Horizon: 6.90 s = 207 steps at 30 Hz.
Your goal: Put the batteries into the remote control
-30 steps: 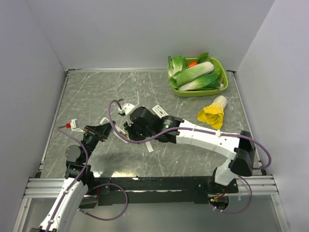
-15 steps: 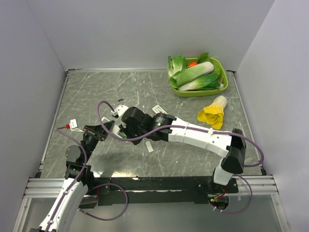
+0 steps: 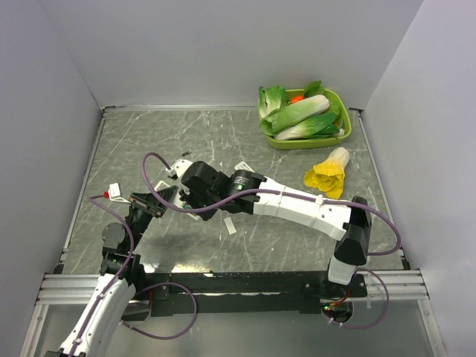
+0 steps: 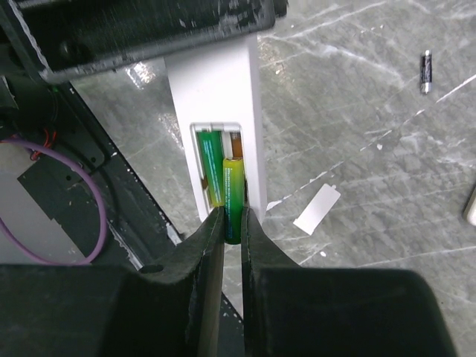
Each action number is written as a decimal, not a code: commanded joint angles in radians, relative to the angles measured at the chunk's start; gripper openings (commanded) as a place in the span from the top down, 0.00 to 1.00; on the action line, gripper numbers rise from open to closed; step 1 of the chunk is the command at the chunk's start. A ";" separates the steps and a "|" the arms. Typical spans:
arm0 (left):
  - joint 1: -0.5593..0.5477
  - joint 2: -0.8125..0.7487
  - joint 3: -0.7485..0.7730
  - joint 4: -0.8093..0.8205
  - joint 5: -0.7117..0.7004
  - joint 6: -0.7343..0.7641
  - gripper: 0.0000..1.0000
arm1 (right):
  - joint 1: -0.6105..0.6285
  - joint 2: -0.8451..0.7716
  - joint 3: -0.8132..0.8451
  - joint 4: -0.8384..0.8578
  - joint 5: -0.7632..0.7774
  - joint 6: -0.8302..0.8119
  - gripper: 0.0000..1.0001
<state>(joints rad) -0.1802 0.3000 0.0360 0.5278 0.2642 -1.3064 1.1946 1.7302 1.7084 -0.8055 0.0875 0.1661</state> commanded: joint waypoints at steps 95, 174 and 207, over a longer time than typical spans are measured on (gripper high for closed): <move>-0.025 0.011 -0.211 0.024 -0.017 -0.258 0.98 | 0.045 0.099 0.255 -0.193 0.124 -0.076 0.61; -0.025 0.002 -0.209 0.034 0.017 -0.284 0.98 | -0.079 -0.336 -0.500 0.579 -0.276 -0.079 0.86; -0.025 0.016 -0.179 0.058 0.049 -0.260 0.98 | -0.214 -0.468 -0.795 0.908 -0.396 0.415 0.24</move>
<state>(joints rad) -0.2028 0.3172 0.0257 0.5125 0.2996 -1.5570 0.9955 1.2732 0.9668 -0.0540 -0.3180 0.4343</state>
